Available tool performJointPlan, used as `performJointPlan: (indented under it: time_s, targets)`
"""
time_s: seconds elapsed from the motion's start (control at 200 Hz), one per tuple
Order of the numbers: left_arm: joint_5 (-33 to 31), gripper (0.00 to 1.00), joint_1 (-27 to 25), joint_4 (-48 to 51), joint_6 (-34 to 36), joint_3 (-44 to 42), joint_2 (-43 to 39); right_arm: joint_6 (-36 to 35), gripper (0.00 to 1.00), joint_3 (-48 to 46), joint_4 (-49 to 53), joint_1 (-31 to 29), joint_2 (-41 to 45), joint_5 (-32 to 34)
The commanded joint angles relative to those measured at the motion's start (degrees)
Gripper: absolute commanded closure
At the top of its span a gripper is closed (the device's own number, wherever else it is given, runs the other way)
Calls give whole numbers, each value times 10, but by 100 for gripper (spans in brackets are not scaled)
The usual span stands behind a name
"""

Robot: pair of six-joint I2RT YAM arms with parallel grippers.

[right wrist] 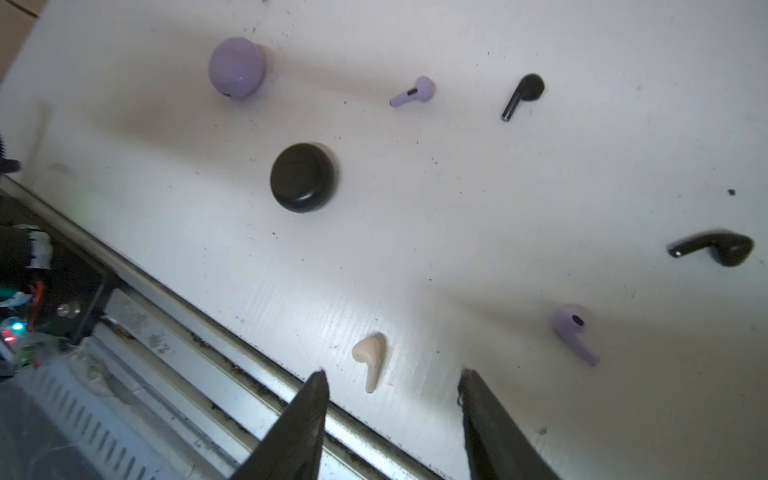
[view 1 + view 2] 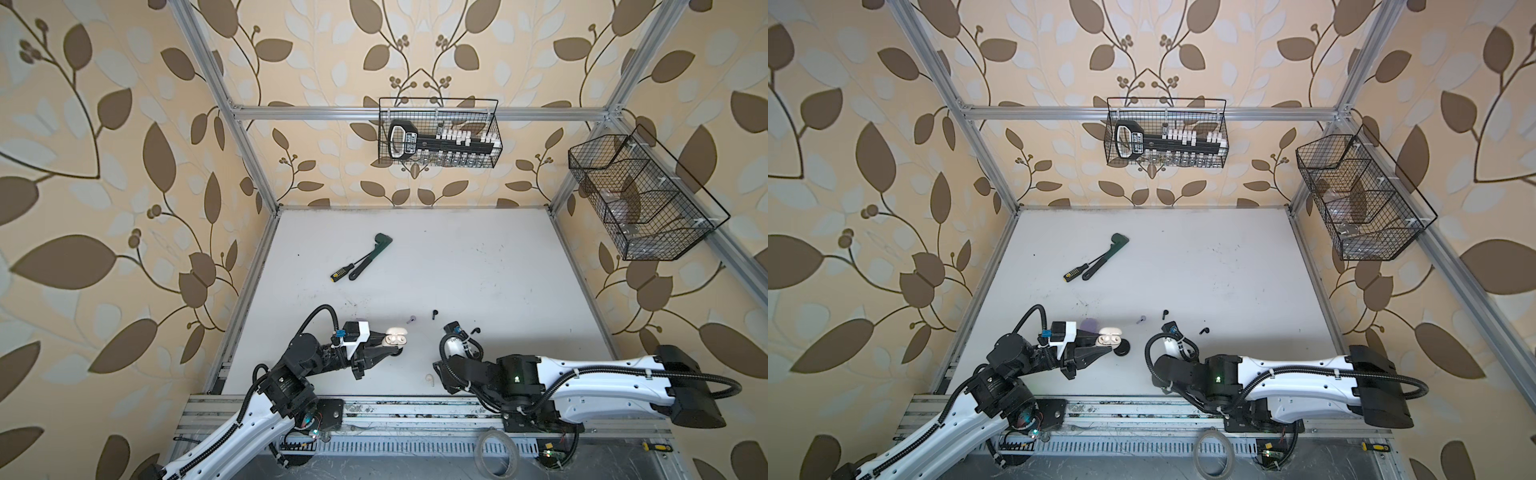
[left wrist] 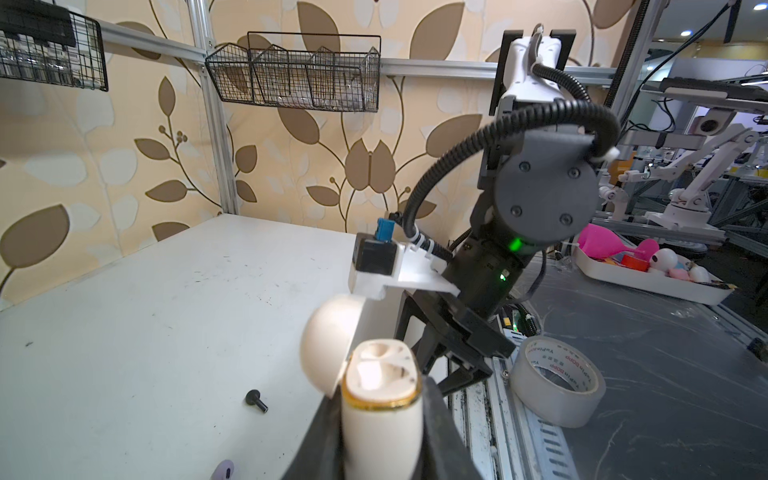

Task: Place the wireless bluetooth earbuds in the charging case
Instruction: 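Move the right gripper down over the cream earbud on the table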

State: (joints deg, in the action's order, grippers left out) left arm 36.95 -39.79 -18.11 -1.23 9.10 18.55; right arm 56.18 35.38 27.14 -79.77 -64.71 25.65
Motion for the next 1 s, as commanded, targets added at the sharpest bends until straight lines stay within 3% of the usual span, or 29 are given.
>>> performJointPlan:
  time_s: [0.0, 0.365, 0.79, 0.995]
  targets:
    - [-2, 100, -3, -39, 0, 5, 11, 21, 49, 24, -19, -5, -38, -21]
    - [-72, 100, -3, -11, -11, -3, -17, 36, 52, 40, -37, -20, -132, -52]
    - [-89, 100, -3, 25, -21, 0, -51, 23, 51, 104, 39, -22, -222, -46]
    - [-90, 100, -3, 30, -23, 0, -58, 17, 56, 110, 37, -17, -256, -53]
